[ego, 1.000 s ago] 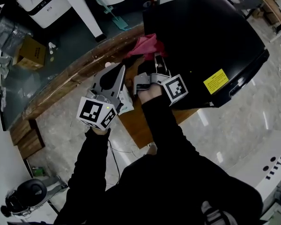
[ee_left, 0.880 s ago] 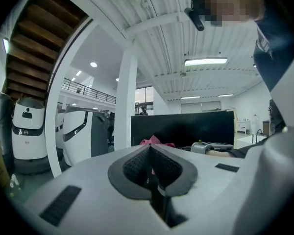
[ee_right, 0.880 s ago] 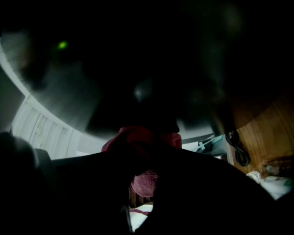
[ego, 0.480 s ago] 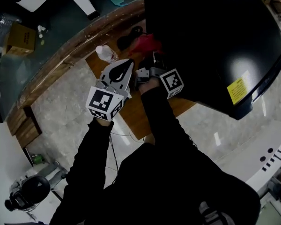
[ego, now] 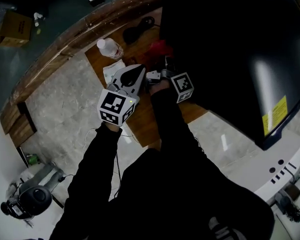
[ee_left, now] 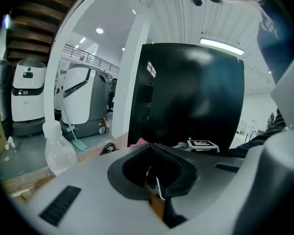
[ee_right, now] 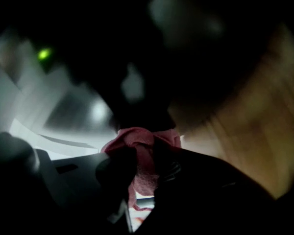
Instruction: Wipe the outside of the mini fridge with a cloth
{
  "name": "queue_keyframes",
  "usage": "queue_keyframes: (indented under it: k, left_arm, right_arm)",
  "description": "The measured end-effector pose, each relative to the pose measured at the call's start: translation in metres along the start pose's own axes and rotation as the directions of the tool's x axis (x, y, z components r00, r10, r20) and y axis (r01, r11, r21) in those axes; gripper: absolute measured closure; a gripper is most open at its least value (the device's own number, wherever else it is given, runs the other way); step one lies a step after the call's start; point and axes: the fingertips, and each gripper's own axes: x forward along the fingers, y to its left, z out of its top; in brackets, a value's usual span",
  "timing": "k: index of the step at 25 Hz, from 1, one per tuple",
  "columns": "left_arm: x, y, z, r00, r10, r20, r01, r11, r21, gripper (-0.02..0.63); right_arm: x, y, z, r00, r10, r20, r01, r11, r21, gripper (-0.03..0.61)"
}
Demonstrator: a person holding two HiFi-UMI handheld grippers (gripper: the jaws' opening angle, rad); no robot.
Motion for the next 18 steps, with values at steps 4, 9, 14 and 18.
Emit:
queue_keyframes:
  k: [4,9,14,18]
  left_arm:
    - [-0.003,-0.001,-0.009,1.000,-0.003,-0.016,0.003,1.000,-0.026,0.607]
    - [-0.013,-0.009,-0.012,1.000,0.000,-0.006,0.000,1.000,-0.028,0.607]
    - [-0.045,-0.004,0.011,0.994,0.072,0.086,-0.070,0.997,-0.022,0.607]
    - [-0.090,-0.019,0.055,0.979,0.091,0.181,-0.087,0.996,-0.027,0.607]
  right_arm:
    - [0.000,-0.027,0.000,0.997,-0.072,0.010,0.072,0.997,-0.005,0.502]
    - [-0.002,-0.038,0.001,0.995,-0.095,0.010,0.095,0.995,-0.040,0.505]
    - [-0.023,0.025,-0.033,0.982,0.051,-0.183,-0.090,0.973,-0.211,0.505]
    - [-0.084,0.101,-0.049,0.946,0.127,-0.297,-0.215,0.934,-0.285,0.505]
